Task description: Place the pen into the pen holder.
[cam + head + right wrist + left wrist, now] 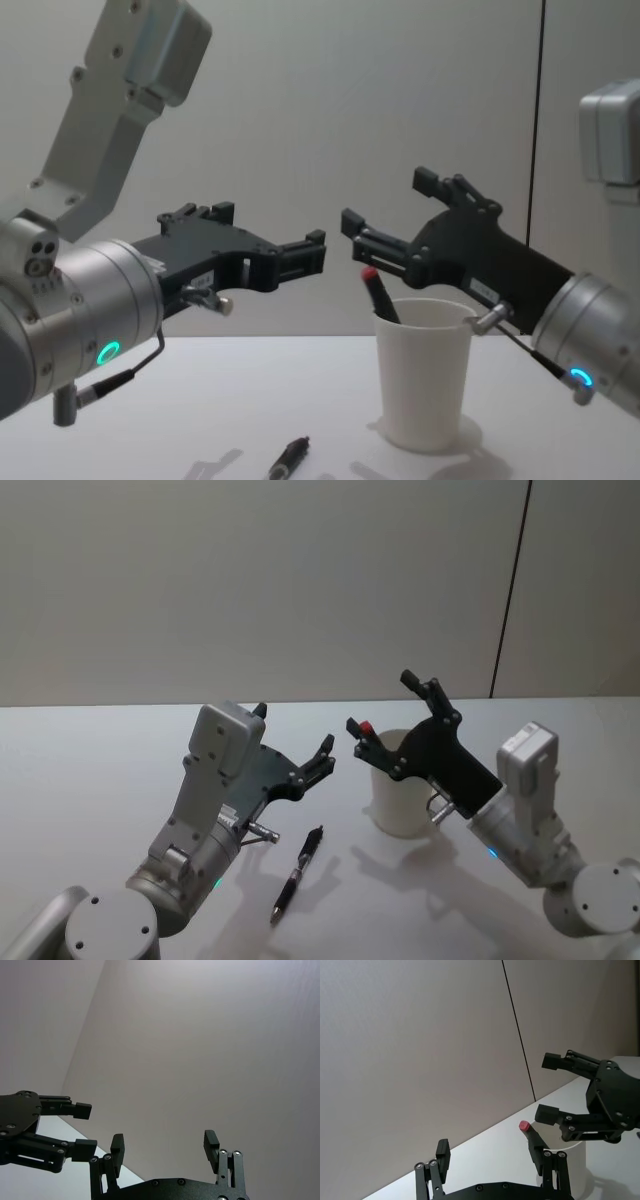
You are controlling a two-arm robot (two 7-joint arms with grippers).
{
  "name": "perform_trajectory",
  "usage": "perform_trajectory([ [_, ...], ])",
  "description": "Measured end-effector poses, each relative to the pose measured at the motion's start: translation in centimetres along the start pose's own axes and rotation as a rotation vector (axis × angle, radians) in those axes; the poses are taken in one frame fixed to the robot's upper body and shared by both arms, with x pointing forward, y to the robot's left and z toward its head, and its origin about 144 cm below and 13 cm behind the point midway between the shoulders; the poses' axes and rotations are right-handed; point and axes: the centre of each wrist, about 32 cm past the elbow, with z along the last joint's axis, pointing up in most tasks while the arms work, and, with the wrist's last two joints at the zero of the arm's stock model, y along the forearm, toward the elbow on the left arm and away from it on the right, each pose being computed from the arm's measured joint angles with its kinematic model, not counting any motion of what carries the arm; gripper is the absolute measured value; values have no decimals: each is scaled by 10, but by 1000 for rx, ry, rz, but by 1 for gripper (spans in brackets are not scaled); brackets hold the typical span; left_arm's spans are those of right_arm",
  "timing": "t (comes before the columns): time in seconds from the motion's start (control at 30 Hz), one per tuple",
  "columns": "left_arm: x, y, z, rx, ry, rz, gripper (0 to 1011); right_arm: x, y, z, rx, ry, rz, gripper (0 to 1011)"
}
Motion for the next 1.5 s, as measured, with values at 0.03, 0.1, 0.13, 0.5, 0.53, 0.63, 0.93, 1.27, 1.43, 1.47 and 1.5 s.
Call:
perform_trajectory([
  [0.03, 0, 0, 0, 0, 0, 0, 1003, 0, -1, 2, 2, -1, -3, 1002],
  [0.1, 0, 0, 0, 0, 0, 0, 1003, -1, -2, 4, 1, -2, -11, 1002],
  [0.13, 0, 0, 0, 0, 0, 0, 1003, -2, -4, 6, -1, -4, -16, 1002],
  [0.5, 0, 0, 0, 0, 0, 0, 1003, -2, -13, 24, -31, -12, -114, 1002],
  [0.53, 0, 0, 0, 0, 0, 0, 1003, -1, -14, 28, -38, -12, -134, 1002],
  [0.63, 0, 0, 0, 0, 0, 0, 1003, 3, -15, 34, -51, -14, -172, 1002],
  [0.93, 0, 0, 0, 0, 0, 0, 1003, 11, -19, 49, -108, -2, -301, 1002],
  [1.27, 0, 0, 0, 0, 0, 0, 1003, 22, -26, 56, -203, 58, -442, 1002],
  [1.43, 0, 0, 0, 0, 0, 0, 1003, 26, -29, 55, -259, 106, -495, 1002],
  [1.47, 0, 0, 0, 0, 0, 0, 1003, 27, -30, 55, -267, 113, -502, 1002],
  [1.5, 0, 0, 0, 0, 0, 0, 1003, 27, -31, 54, -285, 127, -514, 1002],
])
